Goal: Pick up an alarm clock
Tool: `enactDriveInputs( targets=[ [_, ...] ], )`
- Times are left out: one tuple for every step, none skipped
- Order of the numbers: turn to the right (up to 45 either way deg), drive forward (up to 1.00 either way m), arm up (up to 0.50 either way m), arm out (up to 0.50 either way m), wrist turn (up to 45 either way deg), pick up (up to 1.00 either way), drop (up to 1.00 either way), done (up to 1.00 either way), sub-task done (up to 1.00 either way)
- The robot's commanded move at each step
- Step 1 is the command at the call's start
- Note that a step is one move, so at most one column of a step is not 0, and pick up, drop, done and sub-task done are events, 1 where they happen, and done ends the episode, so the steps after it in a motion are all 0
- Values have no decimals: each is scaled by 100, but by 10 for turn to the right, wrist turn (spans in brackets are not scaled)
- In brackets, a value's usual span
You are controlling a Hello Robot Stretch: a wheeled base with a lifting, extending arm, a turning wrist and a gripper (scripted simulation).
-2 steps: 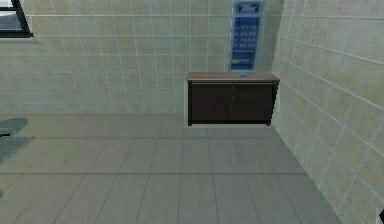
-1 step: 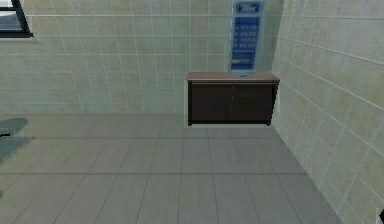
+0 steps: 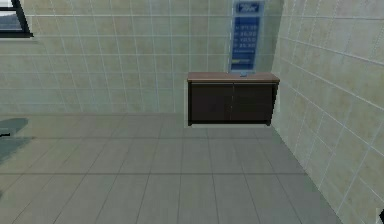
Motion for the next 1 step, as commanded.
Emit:
enactDriveInputs(
  targets=[
    [0, 0, 0, 0, 120, 0, 0, 0, 0]
  ],
)
